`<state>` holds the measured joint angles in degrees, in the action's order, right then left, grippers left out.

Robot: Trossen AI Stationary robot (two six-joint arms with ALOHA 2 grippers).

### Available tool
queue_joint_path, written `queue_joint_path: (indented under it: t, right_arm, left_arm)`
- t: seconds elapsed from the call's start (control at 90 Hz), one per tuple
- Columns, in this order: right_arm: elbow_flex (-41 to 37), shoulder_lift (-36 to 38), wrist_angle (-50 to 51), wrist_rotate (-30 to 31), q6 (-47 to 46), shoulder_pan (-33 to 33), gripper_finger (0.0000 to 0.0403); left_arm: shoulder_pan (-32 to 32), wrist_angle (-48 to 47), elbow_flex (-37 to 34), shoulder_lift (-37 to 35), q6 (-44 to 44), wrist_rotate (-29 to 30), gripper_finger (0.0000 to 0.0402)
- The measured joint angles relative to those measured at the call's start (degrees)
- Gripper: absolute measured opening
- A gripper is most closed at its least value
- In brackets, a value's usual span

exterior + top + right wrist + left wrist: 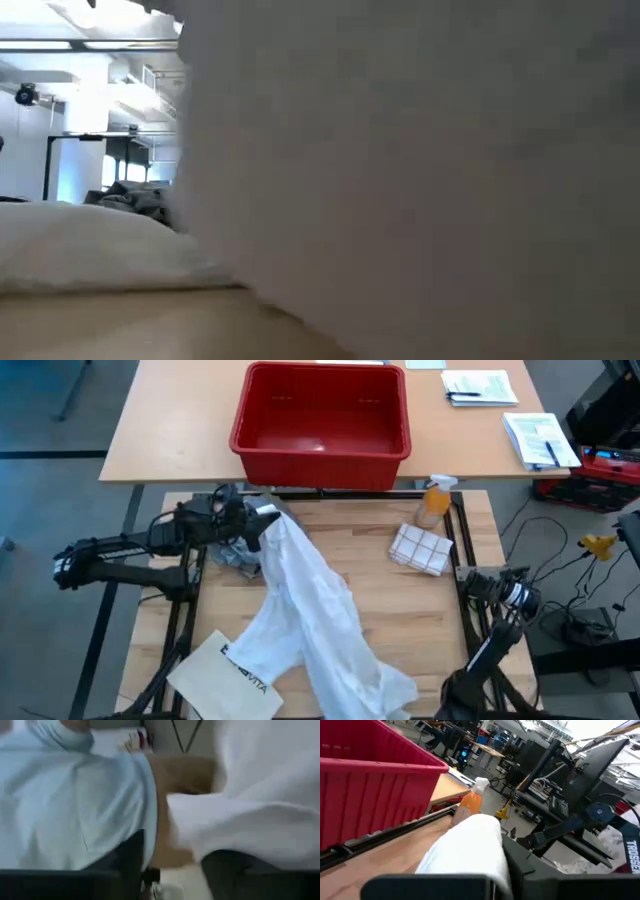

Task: Fold laundry
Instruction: Fold the white long sleeve shirt

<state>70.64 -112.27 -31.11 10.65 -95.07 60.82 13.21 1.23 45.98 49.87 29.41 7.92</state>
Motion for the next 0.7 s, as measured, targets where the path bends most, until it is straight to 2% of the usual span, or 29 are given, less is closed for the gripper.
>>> queue_joint_path:
  t: [0.144,0.233,0.367,0.433,0.533,0.644,0.7]
  right_arm:
    - [0.05,0.38,3.83,-0.19,-1.55,0.04,0.0346]
    - [-0.75,2.01,7.47,0.61,-0.41,0.04,0.039]
    - [-2.64,7.71,17.42,5.25,3.05,-0.47,0.0369]
    - [-3.66,10.54,19.31,7.45,4.92,-1.11,0.0354]
    - [-3.62,12.05,22.68,-0.97,6.4,-1.99,0.0339]
    - [-3.79,11.94,29.77,-6.97,5.12,-0.93,0.0333]
    - [-3.62,12.51,34.47,-12.3,2.89,-0.81,0.0333]
  left_arm:
    - [0.02,0.15,0.0,0.46,0.0,-1.86,0.0]
    - [0.02,0.22,0.0,0.66,-1.22,-6.3,0.0]
    - [-0.21,-0.2,0.0,0.68,-3.89,-17.26,0.0]
    - [-0.87,-1.51,0.0,0.68,-3.85,-19.96,0.0]
    - [-1.27,-3.54,0.0,0.68,-3.54,-19.37,0.0]
    - [-1.27,-3.45,0.0,0.68,-3.43,-18.92,0.0]
    - [-1.27,-3.55,0.0,0.68,-3.8,-18.92,0.0]
